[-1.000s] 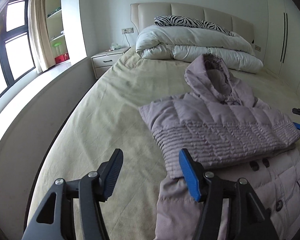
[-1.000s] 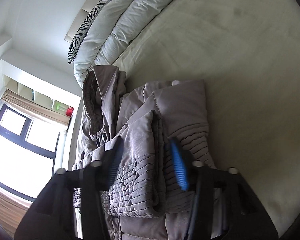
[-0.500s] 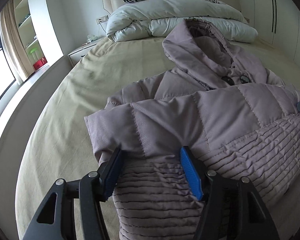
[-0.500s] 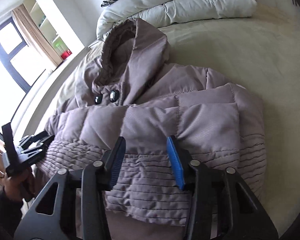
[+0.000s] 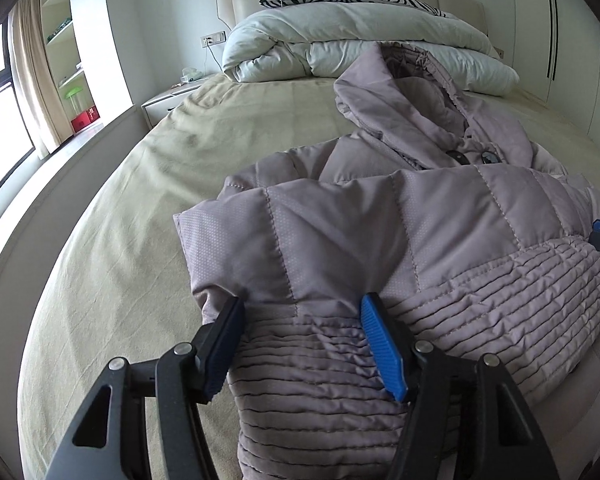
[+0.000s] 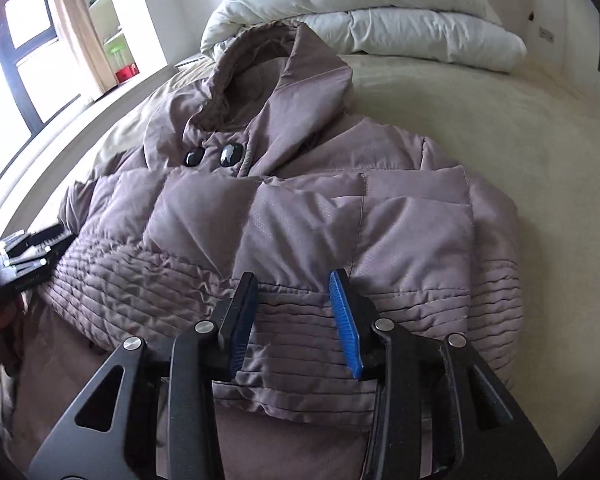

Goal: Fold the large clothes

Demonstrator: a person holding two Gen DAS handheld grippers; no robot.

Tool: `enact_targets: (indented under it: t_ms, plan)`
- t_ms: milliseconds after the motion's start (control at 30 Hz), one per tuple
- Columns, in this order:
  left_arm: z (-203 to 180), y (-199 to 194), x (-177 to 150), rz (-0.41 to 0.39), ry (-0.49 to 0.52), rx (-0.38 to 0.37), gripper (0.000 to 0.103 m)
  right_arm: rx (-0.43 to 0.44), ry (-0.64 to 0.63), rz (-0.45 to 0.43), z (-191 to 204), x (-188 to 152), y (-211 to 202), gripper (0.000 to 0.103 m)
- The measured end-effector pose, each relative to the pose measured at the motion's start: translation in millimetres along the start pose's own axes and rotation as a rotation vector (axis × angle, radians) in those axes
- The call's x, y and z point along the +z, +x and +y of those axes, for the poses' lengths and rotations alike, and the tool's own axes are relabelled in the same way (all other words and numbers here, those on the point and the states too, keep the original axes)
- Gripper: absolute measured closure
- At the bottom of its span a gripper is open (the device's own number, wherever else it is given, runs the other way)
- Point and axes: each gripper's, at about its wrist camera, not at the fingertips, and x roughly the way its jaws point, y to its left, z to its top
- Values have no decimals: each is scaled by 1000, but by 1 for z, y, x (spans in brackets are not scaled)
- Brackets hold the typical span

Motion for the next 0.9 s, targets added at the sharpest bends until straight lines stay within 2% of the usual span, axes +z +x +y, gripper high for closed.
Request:
enact_targets:
  t_ms: [67,133,200,267,300,333,400,433,533,600,667,767,833,900]
  plan:
    - [4,-3,3,14,-16,-17,38,-12,-30,-8,4,-2,1,66]
    - [9,-16,12,36,-33,-6,39,1,15,11,1,6,-6,65]
    - [14,-45,25,-27,-42,15,37,54,66,-15,-6,17,-22,61]
    - [22,-67,45,-104,-64,10,19,118,78,-93,-13,31,-41,37]
    - [27,-72,58,-130,-78,0,9,139,88,-130,-19,41,-48,14]
    - [31,-71,72,-142,-89,-26,7,156,109,-162,-26,52,-52,7]
    - [35,-55,102,-114,-97,-86,7,216,158,-176,-43,80,-49,7]
    - [36,-43,117,-98,-107,-116,7,252,194,-158,-52,96,-42,7]
    - [40,3,159,-23,-189,-275,7,326,307,-93,-78,140,-11,7]
    - [43,37,182,32,-253,-337,7,365,352,-54,-92,165,14,7]
    - [41,68,200,80,-288,-353,9,379,385,-4,-102,186,42,7]
    - [33,111,217,174,-338,-436,9,388,431,39,-113,210,86,8]
    - [25,133,224,212,-352,-449,9,402,447,75,-115,221,116,8]
    - [15,153,229,246,-359,-460,10,378,449,103,-113,229,142,8]
